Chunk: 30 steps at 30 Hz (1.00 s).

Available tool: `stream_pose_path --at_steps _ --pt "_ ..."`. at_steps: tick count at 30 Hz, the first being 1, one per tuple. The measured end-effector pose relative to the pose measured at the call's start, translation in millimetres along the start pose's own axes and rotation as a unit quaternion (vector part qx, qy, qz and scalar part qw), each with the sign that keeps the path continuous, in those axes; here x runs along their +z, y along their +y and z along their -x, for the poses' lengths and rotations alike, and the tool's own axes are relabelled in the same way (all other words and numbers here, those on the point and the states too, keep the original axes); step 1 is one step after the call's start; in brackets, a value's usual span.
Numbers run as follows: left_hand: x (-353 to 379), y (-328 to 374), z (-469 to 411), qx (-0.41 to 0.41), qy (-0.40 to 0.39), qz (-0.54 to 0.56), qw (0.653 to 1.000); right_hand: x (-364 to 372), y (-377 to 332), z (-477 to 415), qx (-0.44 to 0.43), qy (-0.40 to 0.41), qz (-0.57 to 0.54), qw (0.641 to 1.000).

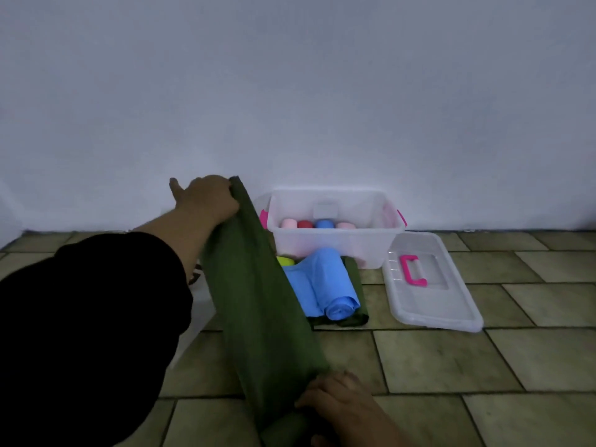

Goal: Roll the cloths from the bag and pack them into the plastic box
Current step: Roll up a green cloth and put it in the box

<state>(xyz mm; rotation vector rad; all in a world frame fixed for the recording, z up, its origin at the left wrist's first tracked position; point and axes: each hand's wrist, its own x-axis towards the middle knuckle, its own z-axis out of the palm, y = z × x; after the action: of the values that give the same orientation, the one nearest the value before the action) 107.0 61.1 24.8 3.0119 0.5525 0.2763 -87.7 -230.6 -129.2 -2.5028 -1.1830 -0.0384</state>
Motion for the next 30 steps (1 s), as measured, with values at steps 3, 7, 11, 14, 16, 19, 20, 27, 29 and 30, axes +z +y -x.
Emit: stream_pose_path --at_steps 3,7,11,14,16,19,20,27,29,30 --pt "-9.1 0.6 4.1 0.002 -0.021 0.03 0.999 -4.2 -3.4 1.0 0.0 -0.004 0.031 1.0" --pt "-22.9 3.2 50.7 0.053 0.058 0.143 0.987 -5.4 -6.0 3.8 0.006 0.015 -0.006 1.0" --pt "-8.5 9.8 148.8 0.161 -0.068 0.286 0.942 -6.7 -6.0 4.9 0.037 -0.05 -0.068 0.996" --pt "34.5 16.0 214.5 0.207 -0.253 0.185 0.927 -10.0 -7.2 4.7 0.062 -0.052 -0.088 0.993" --pt "64.8 21.5 236.7 0.216 -0.306 0.134 0.918 -12.4 -12.8 6.8 0.074 -0.061 -0.065 0.993" --pt "86.2 24.9 241.6 0.214 -0.298 0.117 0.923 -6.8 -26.9 8.7 0.129 -0.046 0.01 0.99" --pt "87.2 25.0 239.7 0.206 -0.295 0.124 0.925 -3.8 -33.4 6.8 0.153 -0.038 0.02 0.987" --pt "78.8 30.6 235.5 0.108 -0.337 0.179 0.918 6.6 -51.7 -6.9 0.219 -0.013 0.014 0.976" --pt "77.4 32.5 234.9 0.101 -0.342 0.17 0.919 7.5 -50.9 -1.9 0.207 -0.004 0.022 0.978" --pt "76.2 33.4 234.7 0.094 -0.343 0.16 0.921 7.6 -51.1 0.1 0.203 0.0 0.025 0.979"
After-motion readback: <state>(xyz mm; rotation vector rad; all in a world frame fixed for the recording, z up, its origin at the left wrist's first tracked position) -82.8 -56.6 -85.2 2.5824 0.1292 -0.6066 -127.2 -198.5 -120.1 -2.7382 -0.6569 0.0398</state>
